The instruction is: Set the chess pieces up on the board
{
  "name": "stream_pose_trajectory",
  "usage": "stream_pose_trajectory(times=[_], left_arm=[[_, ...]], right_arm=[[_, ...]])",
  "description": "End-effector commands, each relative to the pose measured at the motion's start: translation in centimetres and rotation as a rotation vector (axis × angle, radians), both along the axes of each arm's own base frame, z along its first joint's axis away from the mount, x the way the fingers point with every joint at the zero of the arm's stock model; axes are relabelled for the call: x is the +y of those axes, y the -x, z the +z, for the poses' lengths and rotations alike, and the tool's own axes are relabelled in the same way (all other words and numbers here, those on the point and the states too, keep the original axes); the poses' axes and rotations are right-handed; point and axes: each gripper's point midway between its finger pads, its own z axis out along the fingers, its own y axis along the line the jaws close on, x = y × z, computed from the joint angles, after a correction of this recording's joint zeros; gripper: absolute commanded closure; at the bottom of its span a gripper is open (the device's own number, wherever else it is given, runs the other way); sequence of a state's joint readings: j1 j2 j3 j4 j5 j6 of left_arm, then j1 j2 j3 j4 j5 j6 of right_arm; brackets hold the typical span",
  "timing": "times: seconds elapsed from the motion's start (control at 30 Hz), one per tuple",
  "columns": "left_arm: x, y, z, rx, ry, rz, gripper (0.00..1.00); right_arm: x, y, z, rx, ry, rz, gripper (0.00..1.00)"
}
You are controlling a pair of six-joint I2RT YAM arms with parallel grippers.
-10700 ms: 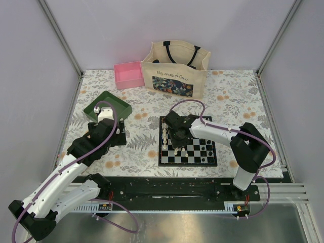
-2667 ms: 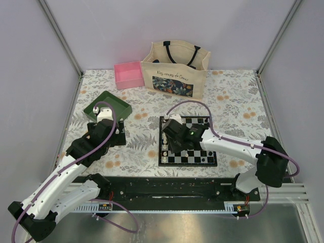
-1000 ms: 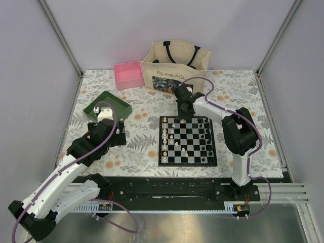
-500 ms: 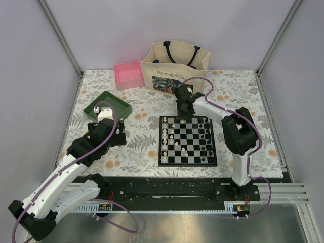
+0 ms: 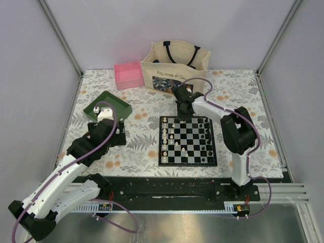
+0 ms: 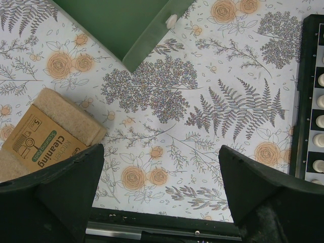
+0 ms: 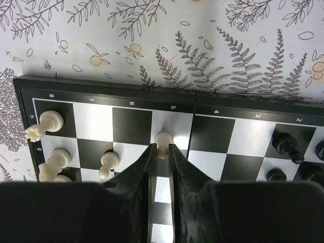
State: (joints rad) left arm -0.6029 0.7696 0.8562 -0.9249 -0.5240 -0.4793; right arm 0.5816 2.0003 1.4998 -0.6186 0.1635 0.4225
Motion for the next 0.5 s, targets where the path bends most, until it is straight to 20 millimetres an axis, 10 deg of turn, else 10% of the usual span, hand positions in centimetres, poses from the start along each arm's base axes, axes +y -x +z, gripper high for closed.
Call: stream_pose_trajectory(times=[0.0,0.47], left_arm=[[-0.1,-0.8,1.3,-0.046,0.019,0.022,0.01],[0.0,-0.7,1.2,-0.045,0.018,0.023,0.01]], right_arm=[[0.8,-1.2,1.6,-0.034,-0.033,0.011,0.79],[4.0,-1.4,2.4,-0.041,-0.109,0.055,0.80]])
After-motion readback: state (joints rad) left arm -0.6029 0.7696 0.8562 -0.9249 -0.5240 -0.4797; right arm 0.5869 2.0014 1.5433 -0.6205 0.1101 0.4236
